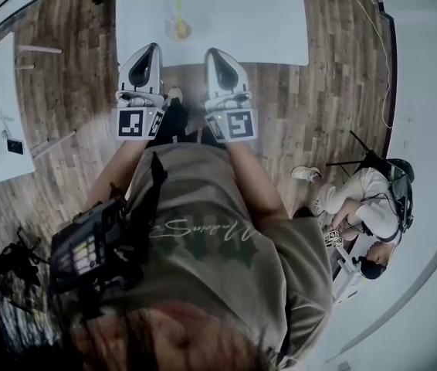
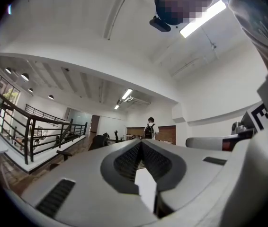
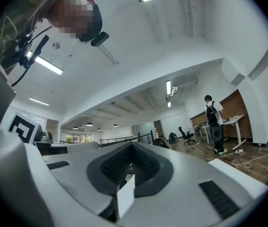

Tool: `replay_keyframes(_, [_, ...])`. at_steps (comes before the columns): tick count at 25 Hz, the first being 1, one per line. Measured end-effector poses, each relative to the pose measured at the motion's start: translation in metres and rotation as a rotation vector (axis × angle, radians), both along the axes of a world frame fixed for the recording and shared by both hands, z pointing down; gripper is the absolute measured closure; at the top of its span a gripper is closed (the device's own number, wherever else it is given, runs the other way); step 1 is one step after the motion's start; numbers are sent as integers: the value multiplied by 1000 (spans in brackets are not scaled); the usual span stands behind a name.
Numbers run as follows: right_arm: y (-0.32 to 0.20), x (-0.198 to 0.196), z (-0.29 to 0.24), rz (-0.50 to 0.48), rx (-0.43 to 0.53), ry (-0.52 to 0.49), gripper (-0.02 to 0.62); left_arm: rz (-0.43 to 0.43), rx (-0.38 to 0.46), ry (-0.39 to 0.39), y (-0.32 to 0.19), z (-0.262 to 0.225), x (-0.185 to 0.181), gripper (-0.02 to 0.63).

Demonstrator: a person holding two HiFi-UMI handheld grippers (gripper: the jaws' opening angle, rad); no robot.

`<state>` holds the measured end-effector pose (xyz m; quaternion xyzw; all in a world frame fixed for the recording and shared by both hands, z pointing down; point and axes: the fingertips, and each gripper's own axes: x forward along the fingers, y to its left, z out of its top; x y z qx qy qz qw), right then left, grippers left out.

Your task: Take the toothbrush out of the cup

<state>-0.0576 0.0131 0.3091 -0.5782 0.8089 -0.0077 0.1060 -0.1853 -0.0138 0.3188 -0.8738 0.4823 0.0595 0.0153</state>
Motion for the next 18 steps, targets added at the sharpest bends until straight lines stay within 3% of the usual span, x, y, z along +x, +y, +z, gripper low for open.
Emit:
replay_keyframes(7, [-47, -3, 19, -19, -64, -1, 584, 19, -54, 15, -28, -1, 17, 615])
replay_keyframes(18, [-107, -17, 75, -135, -126, -4, 549, -100, -46, -4, -73, 33, -3, 615])
